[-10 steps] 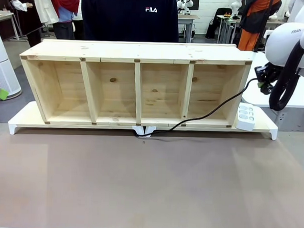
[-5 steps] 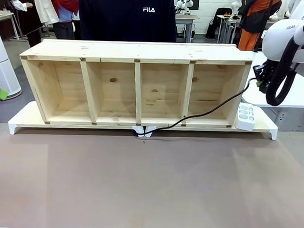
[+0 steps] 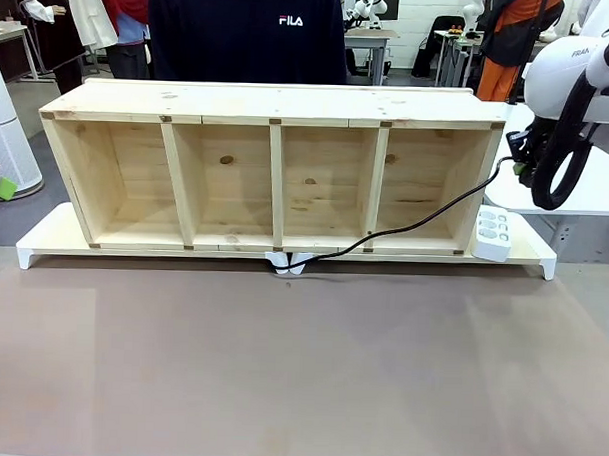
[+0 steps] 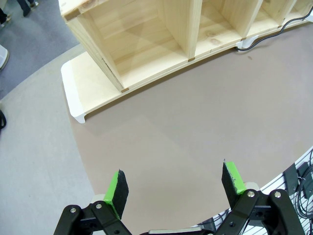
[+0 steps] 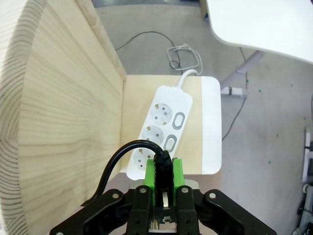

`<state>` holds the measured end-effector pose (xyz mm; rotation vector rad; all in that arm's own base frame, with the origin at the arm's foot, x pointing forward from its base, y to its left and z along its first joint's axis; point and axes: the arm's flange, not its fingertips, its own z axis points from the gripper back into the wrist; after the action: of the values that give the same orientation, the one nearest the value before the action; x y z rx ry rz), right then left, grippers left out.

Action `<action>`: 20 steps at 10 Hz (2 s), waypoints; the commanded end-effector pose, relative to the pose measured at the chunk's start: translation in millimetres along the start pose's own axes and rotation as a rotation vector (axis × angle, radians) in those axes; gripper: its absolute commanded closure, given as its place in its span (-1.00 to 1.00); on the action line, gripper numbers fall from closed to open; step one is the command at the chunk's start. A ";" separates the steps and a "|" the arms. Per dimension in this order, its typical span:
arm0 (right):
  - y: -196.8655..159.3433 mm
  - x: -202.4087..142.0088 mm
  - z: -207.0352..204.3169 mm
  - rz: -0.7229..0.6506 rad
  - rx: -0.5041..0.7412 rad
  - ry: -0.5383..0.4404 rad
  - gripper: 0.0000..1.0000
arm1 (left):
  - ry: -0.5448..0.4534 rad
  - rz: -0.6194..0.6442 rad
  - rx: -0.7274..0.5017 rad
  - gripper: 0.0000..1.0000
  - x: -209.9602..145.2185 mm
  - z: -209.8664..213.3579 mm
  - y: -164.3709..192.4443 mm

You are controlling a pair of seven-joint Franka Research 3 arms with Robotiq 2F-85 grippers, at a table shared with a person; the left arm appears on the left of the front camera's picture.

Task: Perform cable management.
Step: Pull the grasped Power Cable to the location of the Power Strip, then release the Power Cable when the human grasps it.

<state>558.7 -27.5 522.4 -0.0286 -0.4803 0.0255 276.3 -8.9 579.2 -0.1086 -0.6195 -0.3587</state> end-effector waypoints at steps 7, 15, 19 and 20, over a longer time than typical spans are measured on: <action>0.0 0.7 1.0 0.000 -0.001 -0.007 0.67 | 0.006 0.010 -0.005 -1.00 -1.8 0.6 -0.3; 0.0 0.7 1.0 0.000 -0.001 -0.007 0.67 | 0.006 0.010 -0.005 -1.00 -1.8 0.6 -0.3; 0.0 0.7 1.0 0.000 -0.001 -0.007 0.67 | 0.006 0.010 -0.005 -1.00 -1.8 0.6 -0.3; 0.0 0.7 1.0 0.000 -0.001 -0.007 0.67 | 0.006 0.010 -0.005 -1.00 -1.8 0.6 -0.3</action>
<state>558.5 -27.4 522.5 -0.0285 -0.4803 0.0257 276.3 -8.9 579.2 -0.1086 -0.6195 -0.3587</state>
